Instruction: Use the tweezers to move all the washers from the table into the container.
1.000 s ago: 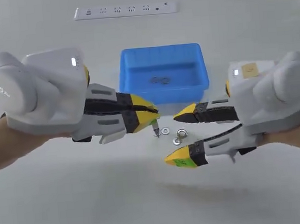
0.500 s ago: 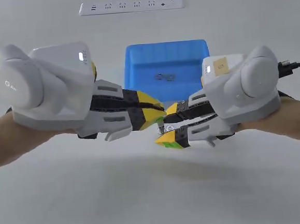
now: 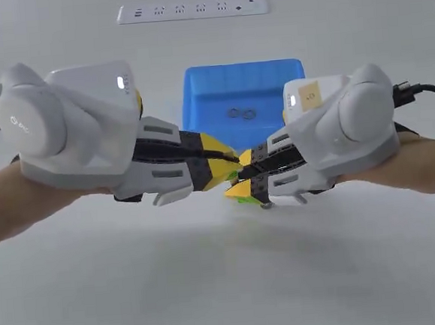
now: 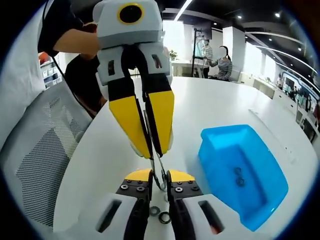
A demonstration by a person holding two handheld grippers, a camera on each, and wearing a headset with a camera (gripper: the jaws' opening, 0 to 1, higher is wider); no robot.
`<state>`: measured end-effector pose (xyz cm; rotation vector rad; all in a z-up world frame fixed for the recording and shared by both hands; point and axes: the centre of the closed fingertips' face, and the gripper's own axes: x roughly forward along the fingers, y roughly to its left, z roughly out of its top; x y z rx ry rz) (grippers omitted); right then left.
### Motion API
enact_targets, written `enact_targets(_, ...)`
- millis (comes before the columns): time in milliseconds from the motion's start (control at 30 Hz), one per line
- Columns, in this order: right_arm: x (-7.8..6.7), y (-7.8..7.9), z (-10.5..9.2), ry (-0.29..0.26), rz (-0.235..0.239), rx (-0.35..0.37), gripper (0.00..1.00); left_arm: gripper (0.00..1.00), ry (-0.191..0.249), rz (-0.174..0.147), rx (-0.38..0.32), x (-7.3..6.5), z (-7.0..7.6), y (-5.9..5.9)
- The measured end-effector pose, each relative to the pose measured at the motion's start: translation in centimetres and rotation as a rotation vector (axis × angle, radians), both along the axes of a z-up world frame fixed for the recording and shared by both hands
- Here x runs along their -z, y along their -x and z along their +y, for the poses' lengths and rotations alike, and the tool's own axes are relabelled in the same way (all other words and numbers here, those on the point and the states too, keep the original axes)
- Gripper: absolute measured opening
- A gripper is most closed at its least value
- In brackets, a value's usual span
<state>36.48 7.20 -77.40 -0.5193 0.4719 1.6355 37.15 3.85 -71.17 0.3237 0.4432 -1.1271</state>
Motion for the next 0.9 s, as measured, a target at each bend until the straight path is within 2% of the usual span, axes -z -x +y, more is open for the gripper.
enact_targets(100, 0.0, 0.1, 0.0, 0.005, -0.016, -0.012, 0.11, 0.07, -0.003, -0.001, 0.001, 0.0, -0.1, 0.0)
enact_targets(367, -0.1, -0.2, 0.0, -0.011, -0.016, 0.007, 0.11, 0.07, 0.000, -0.002, -0.034, -0.1, -0.1, -0.4)
enact_targets(467, -0.1, -0.1, 0.0, -0.013, -0.022, 0.004, 0.11, 0.07, 0.016, 0.024, -0.052, -0.2, 0.0, -0.5)
enact_targets(500, -0.1, -0.2, 0.0, -0.013, -0.023, 0.009, 0.11, 0.08, 0.064, 0.058, -0.077, -0.6, -0.1, -0.5)
enact_targets(533, -0.1, -0.3, 0.0, -0.011, -0.026, 0.015, 0.11, 0.11, 0.079, 0.066, -0.090, -0.8, 0.0, -0.6)
enact_targets(600, -0.2, -0.3, -0.1, -0.013, -0.019, 0.019, 0.11, 0.15, 0.060, 0.043, -0.080, -0.9, 0.3, -0.7)
enact_targets(633, -0.2, -0.3, 0.0, -0.015, -0.021, 0.020, 0.11, 0.15, 0.044, 0.041, -0.080, -0.7, 0.4, -0.7)
enact_targets(700, -0.2, -0.2, -0.1, -0.012, -0.023, 0.017, 0.11, 0.15, 0.030, 0.058, -0.078, -0.4, 0.6, -0.4)
enact_targets(900, -0.8, -0.3, 0.0, -0.021, -0.019, 0.034, 0.11, 0.18, 0.034, 0.065, -0.092, -0.6, 1.1, -0.1)
